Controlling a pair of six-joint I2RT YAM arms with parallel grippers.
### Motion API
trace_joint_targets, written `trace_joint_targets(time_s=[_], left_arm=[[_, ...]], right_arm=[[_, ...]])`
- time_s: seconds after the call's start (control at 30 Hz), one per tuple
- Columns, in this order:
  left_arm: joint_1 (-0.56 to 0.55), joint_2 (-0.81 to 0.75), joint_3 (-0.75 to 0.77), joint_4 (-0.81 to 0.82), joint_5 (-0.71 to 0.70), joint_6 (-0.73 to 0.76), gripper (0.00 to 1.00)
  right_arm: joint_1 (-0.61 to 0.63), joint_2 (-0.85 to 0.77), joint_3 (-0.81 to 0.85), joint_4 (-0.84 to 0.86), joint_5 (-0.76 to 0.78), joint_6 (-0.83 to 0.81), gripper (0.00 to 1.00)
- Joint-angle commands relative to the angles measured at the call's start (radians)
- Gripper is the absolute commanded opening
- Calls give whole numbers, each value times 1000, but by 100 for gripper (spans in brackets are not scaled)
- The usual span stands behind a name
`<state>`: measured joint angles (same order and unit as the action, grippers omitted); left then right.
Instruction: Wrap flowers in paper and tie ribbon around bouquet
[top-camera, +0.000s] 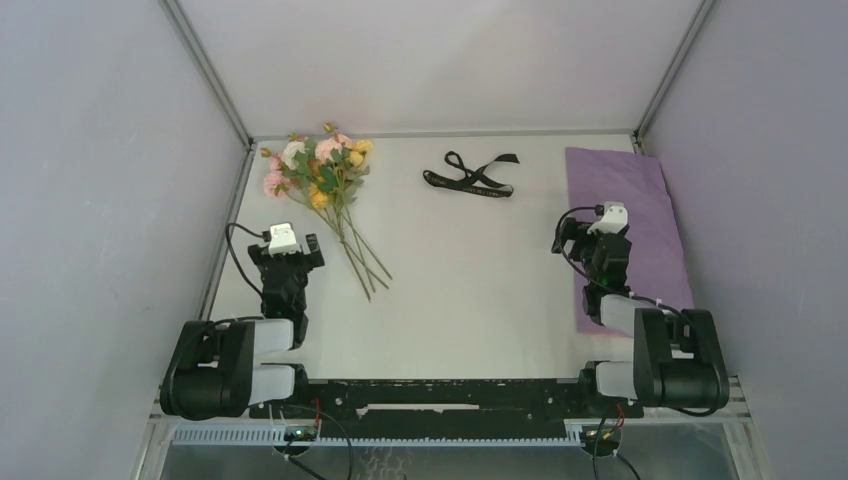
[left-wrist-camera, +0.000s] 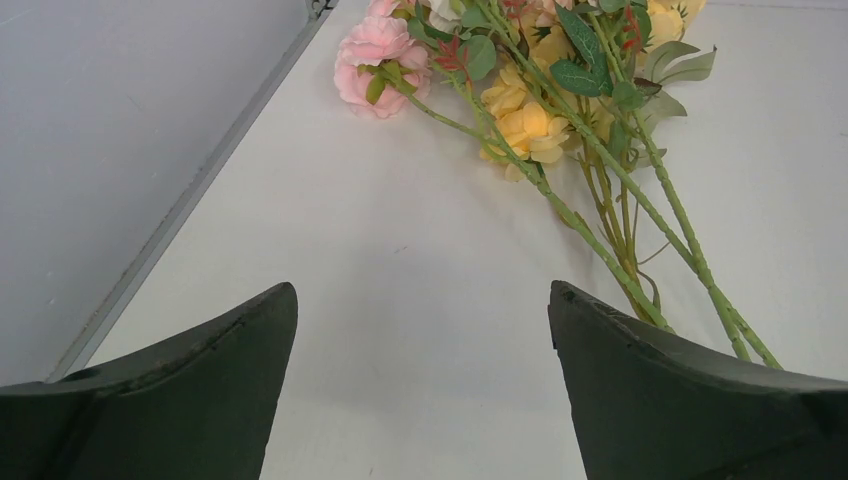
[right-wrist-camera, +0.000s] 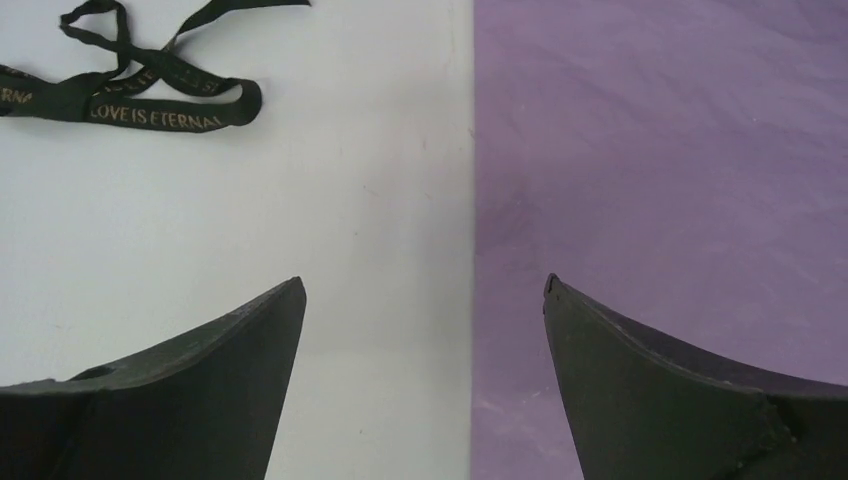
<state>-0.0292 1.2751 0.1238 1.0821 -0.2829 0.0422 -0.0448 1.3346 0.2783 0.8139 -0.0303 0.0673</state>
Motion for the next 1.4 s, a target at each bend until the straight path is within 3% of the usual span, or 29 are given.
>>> trace_joint_targets(time_s=[0.0, 0.2, 0.27, 0.37, 0.5, 0.63, 0.83, 1.03, 1.37], left_arm=[[14, -17, 48, 19, 17, -16, 100], [26, -19, 65, -7, 58, -25, 100], [62, -43, 111, -119, 72, -35, 100], [75, -109, 320, -547, 200, 9, 100], [75, -77, 665, -1117, 364, 86, 98], [76, -30, 876, -1451, 414, 113, 94], [68, -13, 925, -1525, 454, 89, 88], [49, 46, 964, -1574, 431, 80, 83], [-5, 79, 1020, -1585, 396, 74, 81]], right_arm=[[-15, -108, 172, -266, 88, 34, 96], [-10, -48, 558, -845, 277, 46, 82], [8, 15, 667, -970, 357, 26, 78], [58, 140, 813, -1090, 448, -41, 76], [126, 348, 1003, -1260, 567, -56, 71], [149, 527, 1112, -1343, 622, -64, 68], [171, 753, 1301, -1414, 626, -116, 66], [176, 941, 1475, -1475, 734, -169, 65], [148, 996, 1469, -1397, 898, -256, 59]])
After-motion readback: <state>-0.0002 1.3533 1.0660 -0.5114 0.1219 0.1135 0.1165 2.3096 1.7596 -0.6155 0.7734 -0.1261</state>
